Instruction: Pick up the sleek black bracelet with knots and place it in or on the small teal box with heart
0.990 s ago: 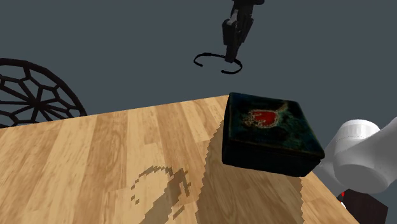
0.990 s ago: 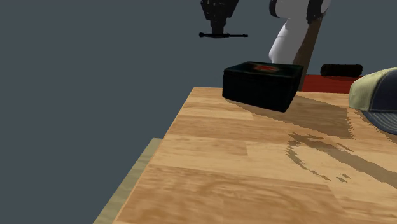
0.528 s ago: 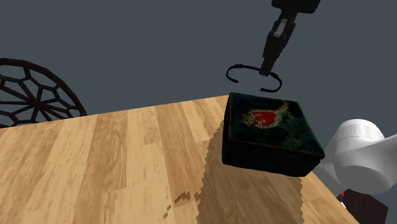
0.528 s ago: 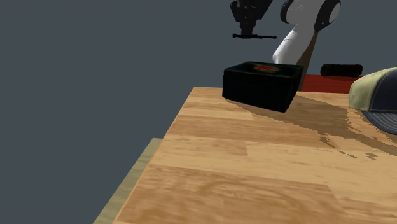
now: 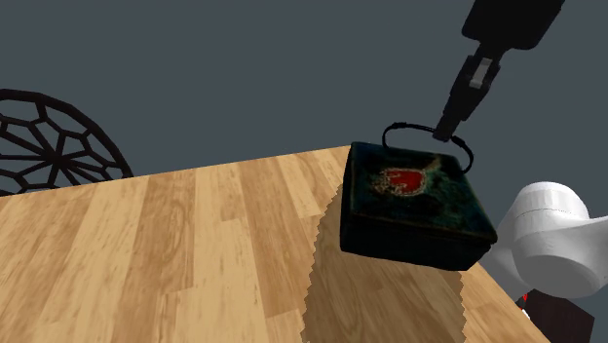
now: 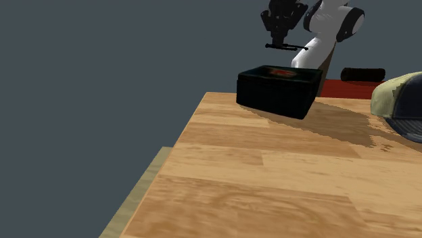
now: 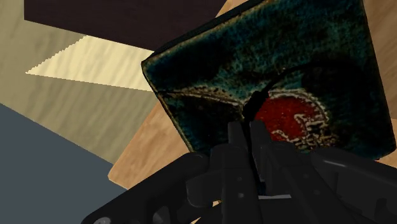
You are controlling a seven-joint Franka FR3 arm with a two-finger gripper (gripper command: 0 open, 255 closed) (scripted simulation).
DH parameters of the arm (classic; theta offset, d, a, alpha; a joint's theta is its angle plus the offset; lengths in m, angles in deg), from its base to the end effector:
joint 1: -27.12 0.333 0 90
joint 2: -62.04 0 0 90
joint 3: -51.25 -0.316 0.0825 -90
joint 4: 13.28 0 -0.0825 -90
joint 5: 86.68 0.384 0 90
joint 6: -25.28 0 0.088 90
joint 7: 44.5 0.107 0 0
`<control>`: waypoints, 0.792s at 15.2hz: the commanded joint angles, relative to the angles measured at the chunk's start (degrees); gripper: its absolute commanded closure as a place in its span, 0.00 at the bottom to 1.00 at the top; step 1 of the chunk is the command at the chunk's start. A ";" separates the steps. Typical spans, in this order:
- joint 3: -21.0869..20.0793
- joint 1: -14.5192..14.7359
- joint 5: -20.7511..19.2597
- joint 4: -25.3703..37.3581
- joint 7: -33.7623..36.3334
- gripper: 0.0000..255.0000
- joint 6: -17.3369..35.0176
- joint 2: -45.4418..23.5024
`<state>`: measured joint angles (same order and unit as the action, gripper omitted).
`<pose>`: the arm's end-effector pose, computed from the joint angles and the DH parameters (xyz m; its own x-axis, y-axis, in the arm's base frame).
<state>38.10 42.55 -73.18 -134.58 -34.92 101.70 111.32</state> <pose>0.1943 0.1874 0.6882 0.9482 0.3138 0.0498 0.3165 -0.9466 -0.0611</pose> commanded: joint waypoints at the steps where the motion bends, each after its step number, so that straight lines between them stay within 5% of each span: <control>1: -0.01 0.08 0.07 -2.09 -0.32 1.00 1.23 0.83; 12: -0.75 0.55 0.91 -10.41 -0.99 1.00 6.27 4.10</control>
<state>37.35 43.10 -72.27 -144.87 -35.89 107.91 115.38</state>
